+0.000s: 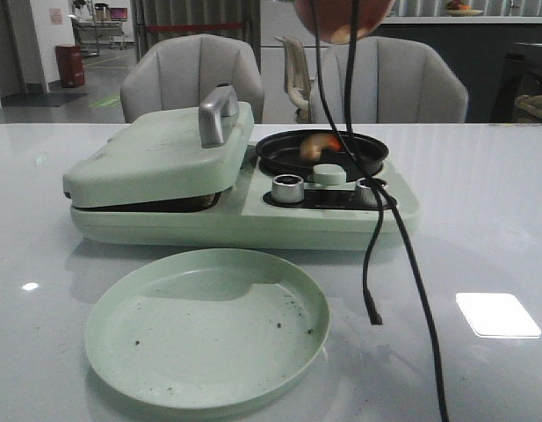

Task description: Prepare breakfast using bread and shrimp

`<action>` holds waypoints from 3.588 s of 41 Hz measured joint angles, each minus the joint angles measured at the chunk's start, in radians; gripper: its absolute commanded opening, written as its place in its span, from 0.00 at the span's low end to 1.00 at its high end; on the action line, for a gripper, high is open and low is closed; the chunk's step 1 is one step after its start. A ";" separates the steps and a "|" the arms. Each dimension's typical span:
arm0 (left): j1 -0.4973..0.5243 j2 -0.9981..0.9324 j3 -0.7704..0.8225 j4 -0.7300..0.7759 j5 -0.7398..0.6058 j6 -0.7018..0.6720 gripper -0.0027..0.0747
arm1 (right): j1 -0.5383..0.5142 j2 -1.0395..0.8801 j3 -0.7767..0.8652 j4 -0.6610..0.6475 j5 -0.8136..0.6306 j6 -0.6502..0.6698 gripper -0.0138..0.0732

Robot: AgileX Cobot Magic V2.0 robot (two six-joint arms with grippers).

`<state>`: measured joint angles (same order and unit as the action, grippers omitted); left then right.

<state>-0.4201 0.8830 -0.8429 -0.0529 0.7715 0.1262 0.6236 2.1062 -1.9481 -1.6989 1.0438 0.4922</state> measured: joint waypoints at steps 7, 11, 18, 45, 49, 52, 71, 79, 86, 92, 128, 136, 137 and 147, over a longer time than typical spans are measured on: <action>0.000 0.000 0.000 0.004 -0.002 0.000 0.16 | 0.000 -0.023 0.000 -0.002 0.005 0.002 0.21; 0.000 0.000 0.000 0.004 -0.002 0.000 0.16 | 0.000 -0.024 0.000 -0.002 0.008 0.002 0.21; 0.000 0.000 0.000 0.006 -0.002 0.000 0.16 | 0.000 -0.024 0.000 -0.002 0.034 0.002 0.21; 0.000 0.000 0.000 0.006 -0.002 0.000 0.16 | -0.351 -0.522 0.495 0.836 0.025 0.000 0.21; 0.000 0.000 0.000 0.006 -0.002 0.000 0.16 | -0.457 -0.610 0.652 0.966 -0.072 -0.038 0.21; 0.000 0.000 0.000 0.006 -0.002 0.000 0.16 | -0.548 -0.655 0.751 1.091 -0.142 -0.082 0.21; 0.000 0.000 0.000 0.006 -0.002 0.000 0.16 | -0.836 -0.542 1.019 1.857 -0.380 -0.642 0.21; 0.000 0.000 0.000 0.006 -0.002 0.000 0.16 | -0.837 -0.470 1.019 1.910 -0.423 -0.678 0.27; 0.000 0.000 0.000 0.006 -0.002 0.000 0.16 | -0.837 -0.445 1.019 1.918 -0.435 -0.682 0.51; 0.000 0.000 0.000 0.006 -0.002 0.000 0.16 | -0.837 -0.439 1.019 1.920 -0.437 -0.682 0.60; 0.000 0.000 0.000 0.006 -0.002 0.000 0.16 | -0.564 -1.172 1.167 1.900 -0.321 -0.685 0.60; 0.000 0.000 0.000 0.006 -0.002 0.000 0.16 | -0.564 -1.267 1.262 1.815 -0.292 -0.593 0.60; 0.000 0.000 0.000 0.006 -0.002 0.000 0.16 | -0.564 -1.272 1.274 1.799 -0.290 -0.578 0.60; 0.000 0.000 0.000 0.006 -0.002 0.000 0.16 | -0.564 -1.282 1.319 1.740 -0.283 -0.499 0.57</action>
<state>-0.4201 0.8830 -0.8429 -0.0470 0.7692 0.1262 0.0593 0.8246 -0.6286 0.0407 0.7603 -0.0066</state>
